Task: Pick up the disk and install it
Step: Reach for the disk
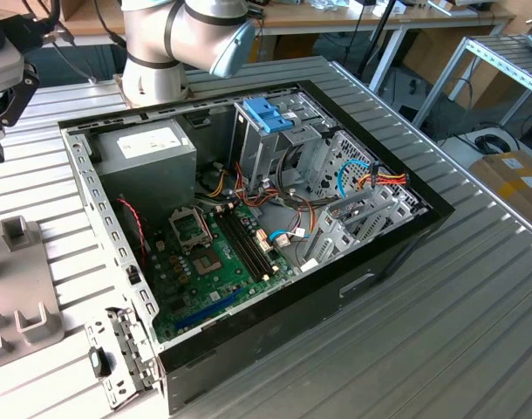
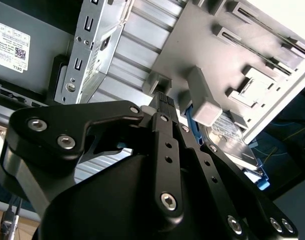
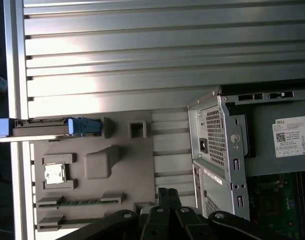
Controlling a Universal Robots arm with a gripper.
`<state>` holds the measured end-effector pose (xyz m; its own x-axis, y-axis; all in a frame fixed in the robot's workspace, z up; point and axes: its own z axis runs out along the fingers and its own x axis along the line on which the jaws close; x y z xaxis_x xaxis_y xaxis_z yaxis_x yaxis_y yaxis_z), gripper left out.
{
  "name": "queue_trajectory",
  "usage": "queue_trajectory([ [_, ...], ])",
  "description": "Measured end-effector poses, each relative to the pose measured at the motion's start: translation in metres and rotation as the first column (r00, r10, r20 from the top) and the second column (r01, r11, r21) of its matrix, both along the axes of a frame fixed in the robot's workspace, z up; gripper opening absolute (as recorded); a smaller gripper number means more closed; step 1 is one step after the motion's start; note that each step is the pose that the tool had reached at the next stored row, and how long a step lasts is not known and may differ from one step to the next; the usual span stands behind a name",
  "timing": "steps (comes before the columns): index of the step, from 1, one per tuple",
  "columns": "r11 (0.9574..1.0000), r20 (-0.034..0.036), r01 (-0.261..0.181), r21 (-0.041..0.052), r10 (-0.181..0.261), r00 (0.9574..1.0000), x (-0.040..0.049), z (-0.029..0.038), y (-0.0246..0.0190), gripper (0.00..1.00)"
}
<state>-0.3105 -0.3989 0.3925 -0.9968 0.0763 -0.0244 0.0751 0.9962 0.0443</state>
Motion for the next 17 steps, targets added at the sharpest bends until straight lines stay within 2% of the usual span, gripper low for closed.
queue_trajectory([
  [17, 1.0000, 0.0000, 0.000, 0.0001, 0.000, 1.0000, -0.0118, -0.0002, 0.0000, 0.10],
])
